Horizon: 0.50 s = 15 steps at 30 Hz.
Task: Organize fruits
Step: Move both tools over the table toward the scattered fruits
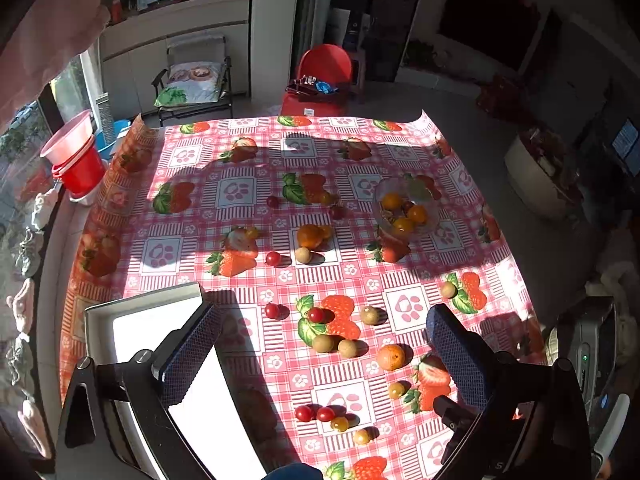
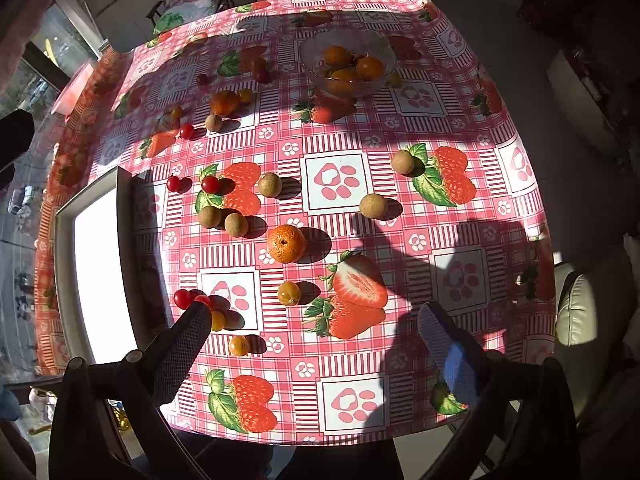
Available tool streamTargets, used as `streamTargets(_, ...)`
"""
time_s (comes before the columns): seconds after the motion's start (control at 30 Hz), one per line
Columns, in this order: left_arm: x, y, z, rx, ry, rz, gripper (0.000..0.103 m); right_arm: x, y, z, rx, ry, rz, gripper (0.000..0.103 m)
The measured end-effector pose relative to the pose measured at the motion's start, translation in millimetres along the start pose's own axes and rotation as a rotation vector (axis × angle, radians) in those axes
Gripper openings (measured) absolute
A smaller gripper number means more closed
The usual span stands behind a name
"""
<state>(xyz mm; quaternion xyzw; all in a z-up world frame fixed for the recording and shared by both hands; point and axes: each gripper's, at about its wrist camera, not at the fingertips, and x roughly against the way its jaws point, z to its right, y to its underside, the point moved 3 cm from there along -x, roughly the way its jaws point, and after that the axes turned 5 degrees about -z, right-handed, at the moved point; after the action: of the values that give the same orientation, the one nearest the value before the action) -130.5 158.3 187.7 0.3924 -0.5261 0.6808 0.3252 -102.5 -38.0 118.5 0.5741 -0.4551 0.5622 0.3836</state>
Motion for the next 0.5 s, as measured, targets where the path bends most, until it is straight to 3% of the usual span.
streamTargets(0.5, -33, 22, 5, -0.051, -0.122, -0.188, 0.103, 8, -21, 9, -0.005, 0.006, 0.024, 0.103)
